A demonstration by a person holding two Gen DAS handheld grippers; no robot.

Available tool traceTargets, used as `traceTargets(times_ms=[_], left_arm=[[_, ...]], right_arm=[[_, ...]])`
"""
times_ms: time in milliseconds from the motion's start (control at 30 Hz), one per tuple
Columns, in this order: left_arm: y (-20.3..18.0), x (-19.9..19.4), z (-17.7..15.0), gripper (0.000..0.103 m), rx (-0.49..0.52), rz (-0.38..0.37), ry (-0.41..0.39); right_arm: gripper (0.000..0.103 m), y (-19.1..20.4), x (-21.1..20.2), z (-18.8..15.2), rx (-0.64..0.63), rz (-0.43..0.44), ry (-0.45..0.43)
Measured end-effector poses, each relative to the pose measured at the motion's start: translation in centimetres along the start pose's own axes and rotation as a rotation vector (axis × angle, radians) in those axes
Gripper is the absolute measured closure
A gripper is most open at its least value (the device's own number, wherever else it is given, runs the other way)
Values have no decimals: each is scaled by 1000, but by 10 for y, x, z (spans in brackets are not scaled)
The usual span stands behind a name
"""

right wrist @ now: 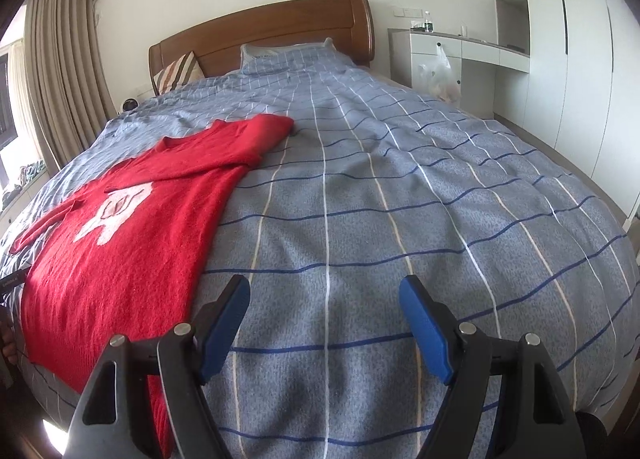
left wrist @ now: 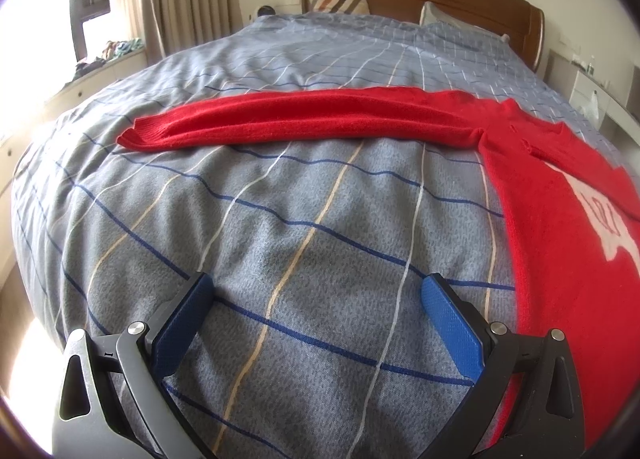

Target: Fold small clothes

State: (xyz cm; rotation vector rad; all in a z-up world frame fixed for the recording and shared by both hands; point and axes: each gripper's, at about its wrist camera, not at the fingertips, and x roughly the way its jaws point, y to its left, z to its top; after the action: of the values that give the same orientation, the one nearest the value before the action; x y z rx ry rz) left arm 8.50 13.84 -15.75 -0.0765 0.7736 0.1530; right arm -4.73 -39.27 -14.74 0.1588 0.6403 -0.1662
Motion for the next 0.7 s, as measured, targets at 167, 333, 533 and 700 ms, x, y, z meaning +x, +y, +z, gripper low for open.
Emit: traceTargets(times_ms=[167, 333, 533, 700], left_arm=[[0, 0, 0, 0, 0, -1, 0], [0, 0, 0, 0, 0, -1, 0], [0, 0, 0, 0, 0, 0, 0], [0, 0, 0, 0, -1, -1, 0]], right_arm=[[26, 7, -3, 0, -29, 1, -13], [26, 9, -3, 0, -34, 2, -18], [26, 11, -3, -1, -46, 7, -15], [26, 14, -3, -1, -60, 8, -13]])
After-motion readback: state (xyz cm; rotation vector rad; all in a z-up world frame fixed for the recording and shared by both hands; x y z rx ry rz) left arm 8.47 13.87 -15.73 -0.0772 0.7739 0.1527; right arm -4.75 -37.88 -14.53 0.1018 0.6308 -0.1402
